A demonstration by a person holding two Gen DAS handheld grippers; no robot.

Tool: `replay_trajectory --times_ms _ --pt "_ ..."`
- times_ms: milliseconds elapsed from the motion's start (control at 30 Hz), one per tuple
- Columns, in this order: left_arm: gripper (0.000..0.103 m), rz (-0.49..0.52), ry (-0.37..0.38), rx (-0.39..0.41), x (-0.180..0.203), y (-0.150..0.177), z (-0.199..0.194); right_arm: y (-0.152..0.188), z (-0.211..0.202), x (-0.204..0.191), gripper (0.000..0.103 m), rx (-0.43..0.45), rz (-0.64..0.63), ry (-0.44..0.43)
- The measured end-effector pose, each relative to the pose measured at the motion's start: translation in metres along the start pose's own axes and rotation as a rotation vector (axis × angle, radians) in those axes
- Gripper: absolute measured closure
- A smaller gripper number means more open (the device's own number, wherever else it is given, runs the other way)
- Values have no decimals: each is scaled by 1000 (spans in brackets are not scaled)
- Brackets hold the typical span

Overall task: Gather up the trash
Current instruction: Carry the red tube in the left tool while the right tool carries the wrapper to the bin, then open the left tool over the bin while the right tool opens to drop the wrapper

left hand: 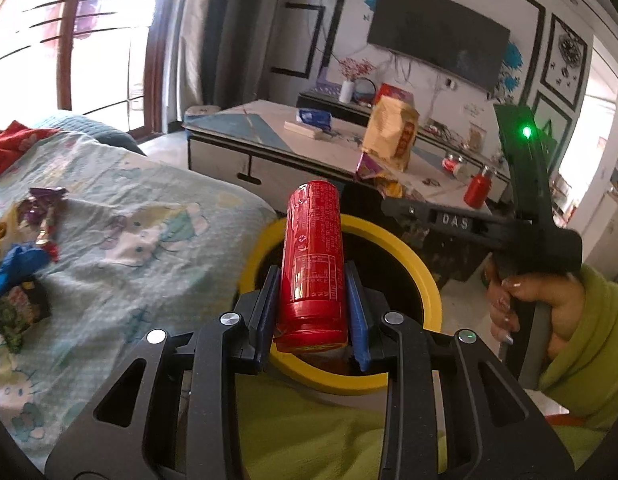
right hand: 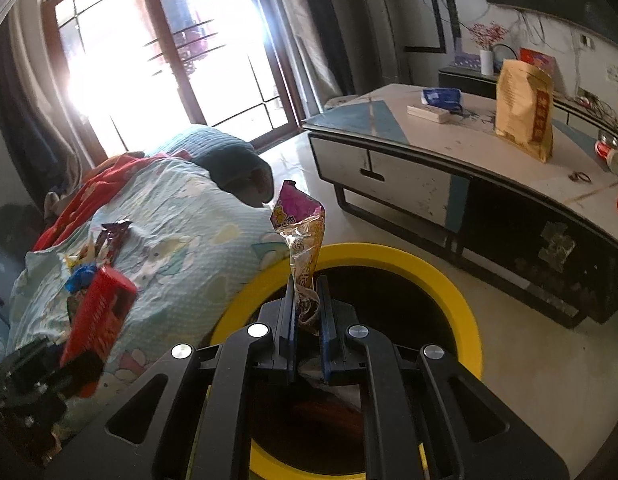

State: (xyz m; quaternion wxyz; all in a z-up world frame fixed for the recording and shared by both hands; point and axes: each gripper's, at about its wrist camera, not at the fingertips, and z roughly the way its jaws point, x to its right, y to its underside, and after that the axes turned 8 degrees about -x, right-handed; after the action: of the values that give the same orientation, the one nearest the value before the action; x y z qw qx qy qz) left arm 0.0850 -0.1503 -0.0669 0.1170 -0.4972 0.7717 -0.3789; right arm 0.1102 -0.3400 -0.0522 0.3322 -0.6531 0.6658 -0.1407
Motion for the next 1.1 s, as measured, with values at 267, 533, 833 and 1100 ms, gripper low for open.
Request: replay_trajectory --times_ms 267,533,833,1100 --pt "79 47 20 -59 15 -5 30 2 11 20 94 -43 55 9" --pt "79 97 40 -139 28 -5 63 2 18 42 94 -67 128 4" --pt "78 104 53 -221 30 -9 96 3 27 55 94 -95 179 -16" --pt "54 70 74 -231 26 -14 102 2 34 58 72 -109 211 -19"
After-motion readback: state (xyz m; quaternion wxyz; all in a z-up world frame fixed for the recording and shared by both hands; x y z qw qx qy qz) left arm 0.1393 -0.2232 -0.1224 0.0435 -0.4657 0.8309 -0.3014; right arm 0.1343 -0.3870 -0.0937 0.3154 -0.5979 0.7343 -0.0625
